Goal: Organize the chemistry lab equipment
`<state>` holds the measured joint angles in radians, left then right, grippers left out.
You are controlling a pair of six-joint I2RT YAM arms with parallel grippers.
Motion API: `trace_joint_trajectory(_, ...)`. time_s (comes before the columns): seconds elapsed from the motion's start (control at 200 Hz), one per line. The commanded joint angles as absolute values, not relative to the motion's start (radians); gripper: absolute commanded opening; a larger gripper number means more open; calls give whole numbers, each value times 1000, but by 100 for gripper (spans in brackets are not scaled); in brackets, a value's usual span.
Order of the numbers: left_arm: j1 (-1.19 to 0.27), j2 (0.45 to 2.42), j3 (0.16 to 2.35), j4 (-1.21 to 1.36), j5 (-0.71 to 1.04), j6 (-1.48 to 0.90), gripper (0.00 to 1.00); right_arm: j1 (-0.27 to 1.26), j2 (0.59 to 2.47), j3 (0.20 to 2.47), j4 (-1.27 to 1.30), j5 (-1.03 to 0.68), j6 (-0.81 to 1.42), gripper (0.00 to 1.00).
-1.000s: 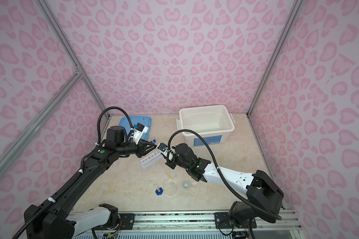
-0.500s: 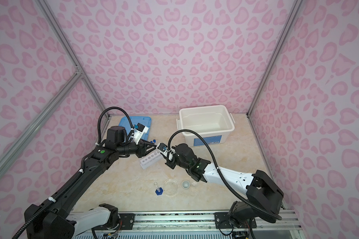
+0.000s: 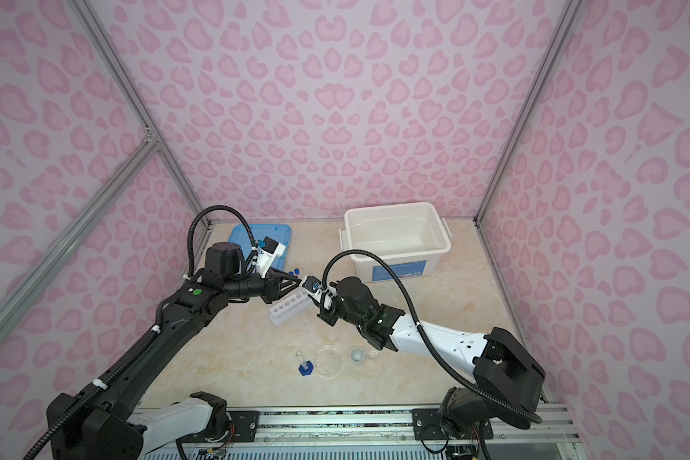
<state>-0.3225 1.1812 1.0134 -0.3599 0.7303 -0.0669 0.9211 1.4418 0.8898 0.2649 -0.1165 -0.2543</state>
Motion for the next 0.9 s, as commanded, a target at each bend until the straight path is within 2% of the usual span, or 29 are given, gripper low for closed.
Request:
trace_joint_trajectory(0.0,-322,1184,1012,-328,752,-60,30,923,1447,894,302,-112,-257,17)
trace_joint_trajectory(0.205,-322,1186,1011,-328,754,-58,31,922,1452,901,300,-114,-259,17)
trace_joint_trajectory(0.465,-322,1189,1015,-328,753,-58,25,924,1453,904,296,-118,-261,17)
trace_joint_trajectory(0.66,-322,1189,1016,-327,750,-58,24,924,1452,905,296,-118,-260,17)
trace_joint_trajectory(0.795,-322,1187,1017,-327,751,-58,31,925,1452,905,297,-120,-261,17)
trace_joint_trajectory(0.895,-323,1189,1017,-327,752,-57,32,925,1451,906,298,-120,-262,17)
